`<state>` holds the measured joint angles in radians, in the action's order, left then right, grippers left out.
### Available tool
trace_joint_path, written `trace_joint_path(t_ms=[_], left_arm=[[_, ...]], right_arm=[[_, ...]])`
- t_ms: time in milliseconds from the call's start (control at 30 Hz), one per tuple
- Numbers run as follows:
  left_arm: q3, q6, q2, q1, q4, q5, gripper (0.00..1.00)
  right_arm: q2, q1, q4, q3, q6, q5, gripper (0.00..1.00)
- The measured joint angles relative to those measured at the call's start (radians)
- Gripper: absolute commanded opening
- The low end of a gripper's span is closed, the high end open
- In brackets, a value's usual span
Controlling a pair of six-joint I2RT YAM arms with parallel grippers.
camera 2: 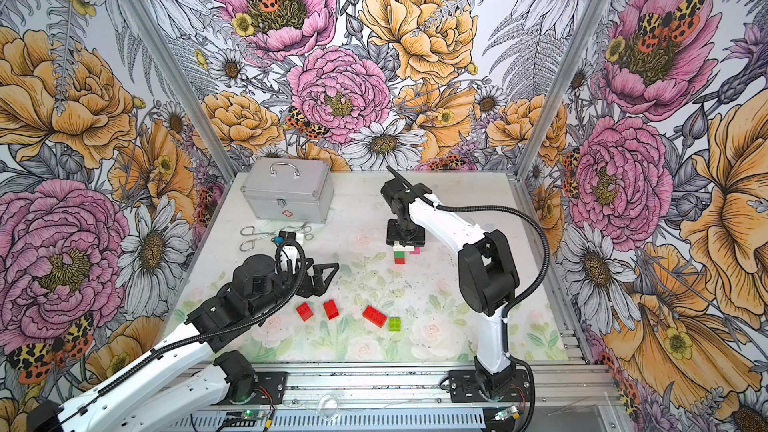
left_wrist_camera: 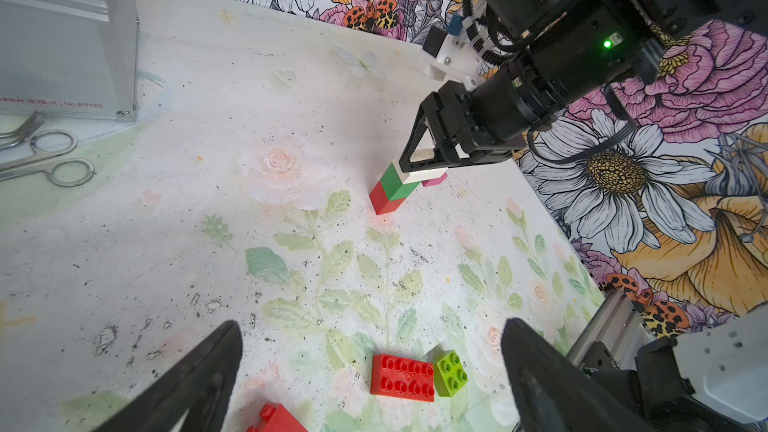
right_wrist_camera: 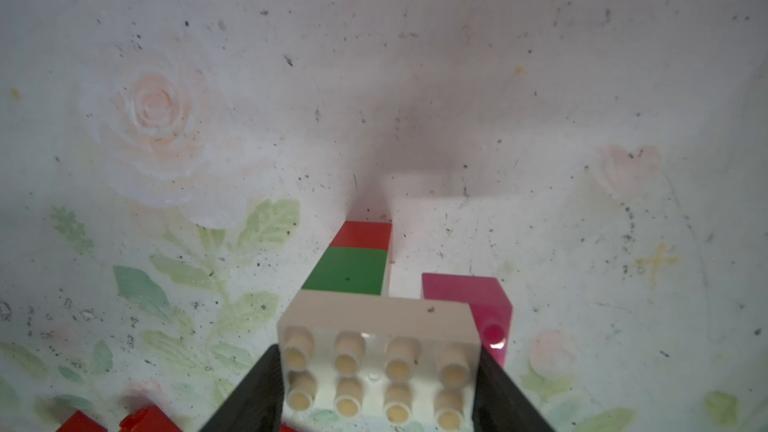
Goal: Assemble the letter r with lego
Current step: Adjust the lego brick at the center of the board.
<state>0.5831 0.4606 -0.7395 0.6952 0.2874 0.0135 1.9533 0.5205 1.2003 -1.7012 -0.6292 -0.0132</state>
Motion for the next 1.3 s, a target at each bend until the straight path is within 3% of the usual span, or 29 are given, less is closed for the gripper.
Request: trace_joint_path(t_ms=[367, 500, 933, 1100, 1300], left_arm=[[0.000, 0.000, 0.005, 0.004, -0.001, 0.014, 0.99], [0.000, 0.000, 0.005, 0.011, -0.001, 0.018, 0.99], [0.011, -0.005, -0.011, 0.016, 0.001, 0.018, 0.99], [0.021, -0.017, -0.029, 0.016, 0.005, 0.018, 0.99], [0.025, -0.023, -0.027, 0.013, 0.026, 0.017, 0.99]], right_arm=[[-0.199, -0.040, 0.164, 0.204, 0.076, 0.068, 0.31], [-0.200, -0.079, 0.173, 0.278, 0.108, 0.099, 0.31], [-0.140, -0.153, 0.172, 0.233, 0.182, 0.155, 0.38], [-0.079, -0.160, 0.163, 0.225, 0.198, 0.168, 0.46], [-0.013, -0.170, 0.153, 0.223, 0.206, 0.166, 0.63]])
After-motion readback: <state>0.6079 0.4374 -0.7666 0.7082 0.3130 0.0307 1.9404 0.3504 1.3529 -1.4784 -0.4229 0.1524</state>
